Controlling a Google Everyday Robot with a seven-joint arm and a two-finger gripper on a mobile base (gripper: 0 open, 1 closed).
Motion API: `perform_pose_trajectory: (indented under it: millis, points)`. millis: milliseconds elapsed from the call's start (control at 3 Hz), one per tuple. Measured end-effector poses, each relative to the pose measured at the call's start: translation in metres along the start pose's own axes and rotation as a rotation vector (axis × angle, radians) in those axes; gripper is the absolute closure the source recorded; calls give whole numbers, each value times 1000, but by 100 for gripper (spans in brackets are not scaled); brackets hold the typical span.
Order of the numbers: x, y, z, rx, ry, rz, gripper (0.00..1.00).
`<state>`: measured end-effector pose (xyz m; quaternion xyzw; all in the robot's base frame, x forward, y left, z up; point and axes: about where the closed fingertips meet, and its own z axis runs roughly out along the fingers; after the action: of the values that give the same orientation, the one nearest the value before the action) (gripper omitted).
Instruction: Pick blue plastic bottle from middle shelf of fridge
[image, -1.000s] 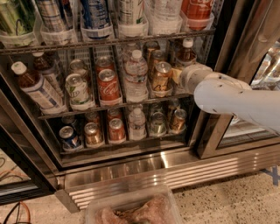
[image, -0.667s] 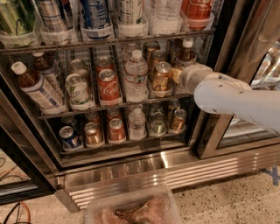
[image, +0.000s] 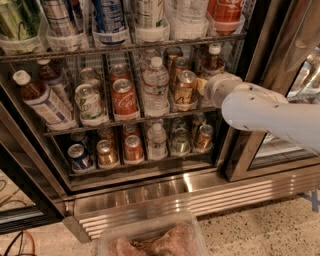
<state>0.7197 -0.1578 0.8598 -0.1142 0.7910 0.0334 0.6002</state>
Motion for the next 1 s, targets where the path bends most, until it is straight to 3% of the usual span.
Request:
perform_pose_trajectory:
  millis: [333,1000]
  points:
    - [0,-4,-17,3,-1,31,100]
    - [2,-9,-23,10,4,45,100]
